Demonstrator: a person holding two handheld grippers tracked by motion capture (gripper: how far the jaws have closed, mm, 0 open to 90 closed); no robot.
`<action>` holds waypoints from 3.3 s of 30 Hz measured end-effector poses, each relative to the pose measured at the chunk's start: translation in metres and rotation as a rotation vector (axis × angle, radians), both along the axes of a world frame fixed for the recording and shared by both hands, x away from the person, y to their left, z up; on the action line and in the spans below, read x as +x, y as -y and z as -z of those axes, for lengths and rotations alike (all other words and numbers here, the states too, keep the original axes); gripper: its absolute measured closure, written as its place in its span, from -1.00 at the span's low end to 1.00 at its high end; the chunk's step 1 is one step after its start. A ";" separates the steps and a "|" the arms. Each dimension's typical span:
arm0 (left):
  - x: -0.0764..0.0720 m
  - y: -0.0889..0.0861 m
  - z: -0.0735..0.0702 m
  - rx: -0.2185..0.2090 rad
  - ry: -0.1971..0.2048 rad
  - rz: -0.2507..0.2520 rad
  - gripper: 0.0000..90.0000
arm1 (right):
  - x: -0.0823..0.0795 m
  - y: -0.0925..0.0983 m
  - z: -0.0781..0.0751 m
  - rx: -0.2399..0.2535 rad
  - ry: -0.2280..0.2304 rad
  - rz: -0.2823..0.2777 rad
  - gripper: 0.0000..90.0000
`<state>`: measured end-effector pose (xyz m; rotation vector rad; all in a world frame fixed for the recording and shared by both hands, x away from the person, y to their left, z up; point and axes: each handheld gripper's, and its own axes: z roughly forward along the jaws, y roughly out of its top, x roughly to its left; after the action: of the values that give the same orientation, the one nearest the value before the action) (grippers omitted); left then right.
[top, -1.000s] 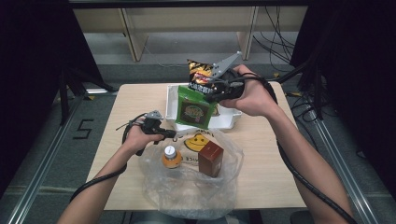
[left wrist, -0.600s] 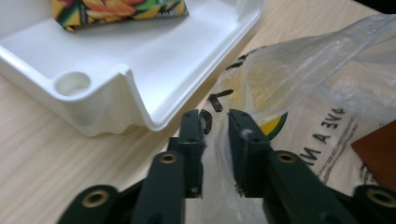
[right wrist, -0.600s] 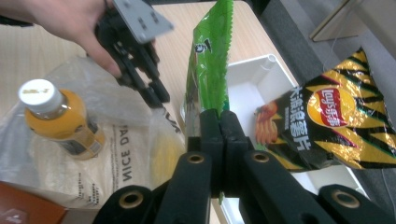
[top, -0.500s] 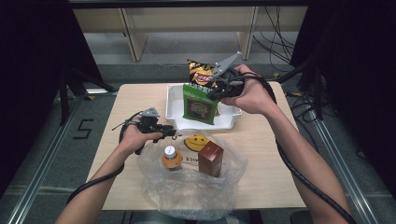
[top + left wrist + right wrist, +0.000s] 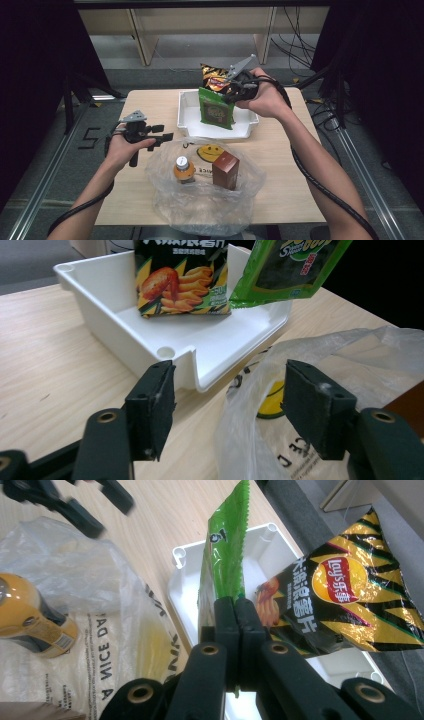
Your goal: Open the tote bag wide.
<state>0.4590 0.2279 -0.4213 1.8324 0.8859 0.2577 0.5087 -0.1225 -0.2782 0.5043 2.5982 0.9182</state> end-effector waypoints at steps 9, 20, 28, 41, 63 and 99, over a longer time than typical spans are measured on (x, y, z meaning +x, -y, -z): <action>-0.041 -0.024 0.001 0.000 0.038 -0.108 -0.33 | 0.014 0.005 0.007 0.001 0.001 0.017 1.00; -0.087 -0.030 0.018 -0.014 0.038 -0.205 -0.36 | 0.026 0.006 0.016 0.007 -0.018 0.056 1.00; -0.103 -0.031 0.029 -0.003 0.054 -0.215 -0.35 | 0.039 0.001 0.024 -0.003 -0.022 0.037 1.00; -0.104 -0.033 0.030 -0.013 0.067 -0.228 -0.34 | 0.057 -0.002 0.049 -0.024 -0.039 0.029 1.00; -0.104 -0.029 0.034 -0.008 0.062 -0.222 -0.34 | 0.078 -0.013 0.075 -0.043 -0.071 0.046 1.00; -0.105 -0.024 0.037 0.004 0.049 -0.205 -0.34 | 0.091 -0.007 0.085 -0.167 0.043 0.121 0.82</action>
<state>0.3543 0.2518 -0.4583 1.7327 1.0404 0.4311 0.5997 -0.1153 -0.3629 0.5814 2.5460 0.6592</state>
